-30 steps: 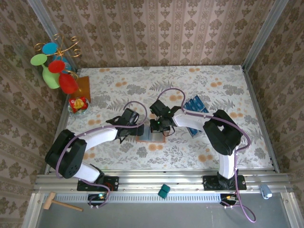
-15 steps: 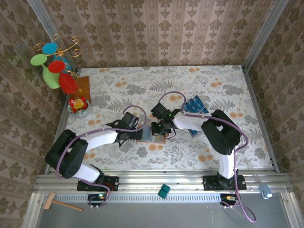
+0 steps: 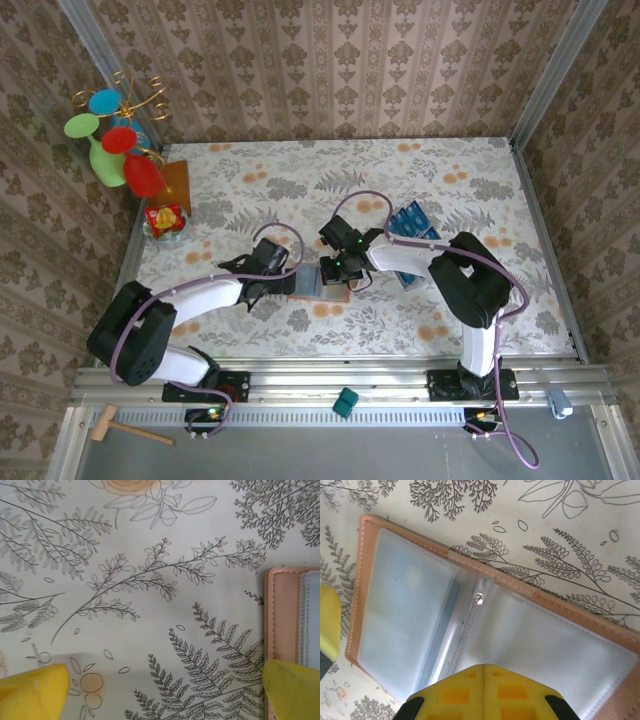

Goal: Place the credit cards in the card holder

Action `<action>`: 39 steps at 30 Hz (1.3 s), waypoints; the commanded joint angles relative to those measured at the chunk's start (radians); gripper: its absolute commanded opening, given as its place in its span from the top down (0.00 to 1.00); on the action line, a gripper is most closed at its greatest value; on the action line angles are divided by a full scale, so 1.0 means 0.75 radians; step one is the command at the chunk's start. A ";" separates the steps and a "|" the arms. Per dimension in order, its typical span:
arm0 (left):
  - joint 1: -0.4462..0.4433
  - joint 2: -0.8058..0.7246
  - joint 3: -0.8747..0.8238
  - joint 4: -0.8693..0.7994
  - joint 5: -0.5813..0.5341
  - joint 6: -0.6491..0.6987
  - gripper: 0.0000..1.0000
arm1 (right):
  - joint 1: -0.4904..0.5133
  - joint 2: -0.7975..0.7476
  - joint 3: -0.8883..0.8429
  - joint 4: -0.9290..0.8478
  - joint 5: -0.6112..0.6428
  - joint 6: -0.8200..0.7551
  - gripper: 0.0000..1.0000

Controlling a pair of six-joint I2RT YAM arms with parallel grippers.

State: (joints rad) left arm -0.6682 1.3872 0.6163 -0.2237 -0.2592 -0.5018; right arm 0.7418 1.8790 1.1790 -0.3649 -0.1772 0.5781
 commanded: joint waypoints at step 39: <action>0.006 -0.252 0.066 -0.150 0.042 -0.007 0.00 | -0.335 -0.308 -0.147 -0.597 0.660 -0.411 0.58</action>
State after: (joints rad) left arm -0.6662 1.2171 0.6434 -0.3149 -0.2321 -0.5014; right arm 0.4950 1.6291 1.0821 -0.8040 0.2848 0.2848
